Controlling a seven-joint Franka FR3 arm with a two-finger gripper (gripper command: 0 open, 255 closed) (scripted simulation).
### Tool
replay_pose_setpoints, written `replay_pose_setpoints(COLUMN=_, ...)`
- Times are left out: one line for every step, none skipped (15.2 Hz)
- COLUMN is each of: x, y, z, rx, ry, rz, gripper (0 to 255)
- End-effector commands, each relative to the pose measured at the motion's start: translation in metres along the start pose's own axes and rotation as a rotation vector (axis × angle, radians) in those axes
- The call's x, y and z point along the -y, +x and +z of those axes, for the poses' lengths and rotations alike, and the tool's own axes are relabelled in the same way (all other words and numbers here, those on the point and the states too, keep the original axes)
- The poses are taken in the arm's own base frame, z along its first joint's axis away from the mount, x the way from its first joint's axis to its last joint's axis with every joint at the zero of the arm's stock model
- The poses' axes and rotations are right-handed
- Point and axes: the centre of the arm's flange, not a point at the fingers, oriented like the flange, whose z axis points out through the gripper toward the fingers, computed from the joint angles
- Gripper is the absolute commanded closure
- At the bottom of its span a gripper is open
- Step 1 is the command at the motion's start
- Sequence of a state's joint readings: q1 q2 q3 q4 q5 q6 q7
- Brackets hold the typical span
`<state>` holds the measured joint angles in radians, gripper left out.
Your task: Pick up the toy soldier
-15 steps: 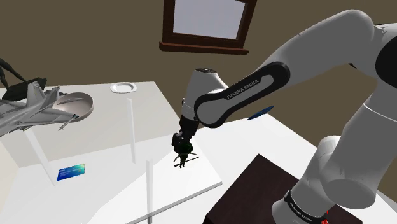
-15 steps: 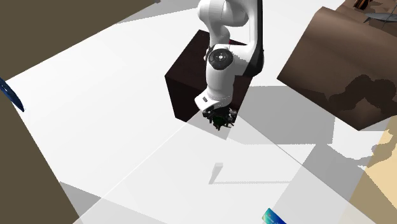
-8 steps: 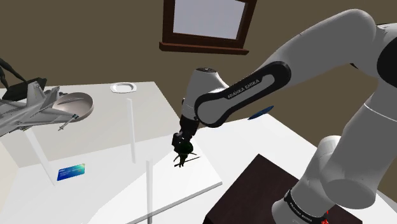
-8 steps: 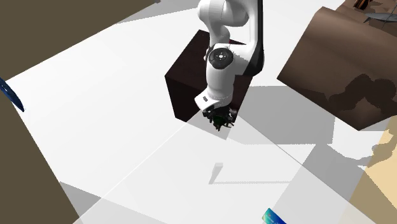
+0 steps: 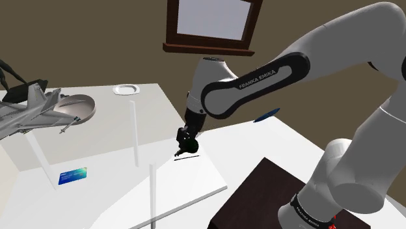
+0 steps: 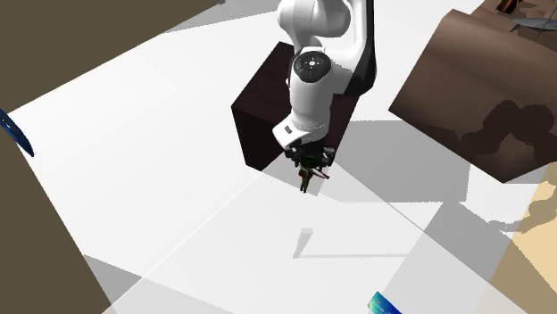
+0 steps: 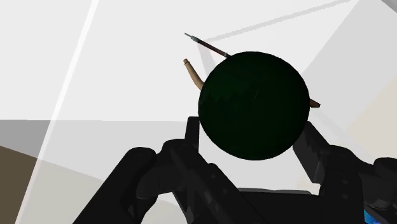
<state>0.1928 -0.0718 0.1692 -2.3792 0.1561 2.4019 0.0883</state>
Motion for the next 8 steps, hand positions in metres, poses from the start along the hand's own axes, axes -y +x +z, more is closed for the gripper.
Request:
replay_pose_setpoints(x=0.002, y=0.0, z=-0.012, rx=0.0, ry=0.0, rz=0.0, gripper=255)
replay_pose_setpoints(x=0.002, y=0.001, z=-0.017, rx=0.0, ry=0.0, rz=0.0, gripper=255)
replay_pose_setpoints(x=0.003, y=0.001, z=-0.022, rx=0.0, ry=0.0, rz=0.0, gripper=255)
replay_pose_setpoints(x=0.004, y=0.001, z=-0.027, rx=0.0, ry=0.0, rz=0.0, gripper=255)
replay_pose_setpoints(x=0.004, y=0.002, z=-0.032, rx=0.0, ry=0.0, rz=0.0, gripper=255)
replay_pose_setpoints(x=0.005, y=0.002, z=-0.038, rx=0.0, ry=0.0, rz=0.0, gripper=255)
replay_pose_setpoints(x=0.005, y=0.002, z=-0.038, rx=0.0, ry=0.0, rz=0.0, gripper=255)
replay_pose_setpoints(x=0.005, y=0.002, z=-0.038, rx=0.0, ry=0.0, rz=0.0, gripper=255)
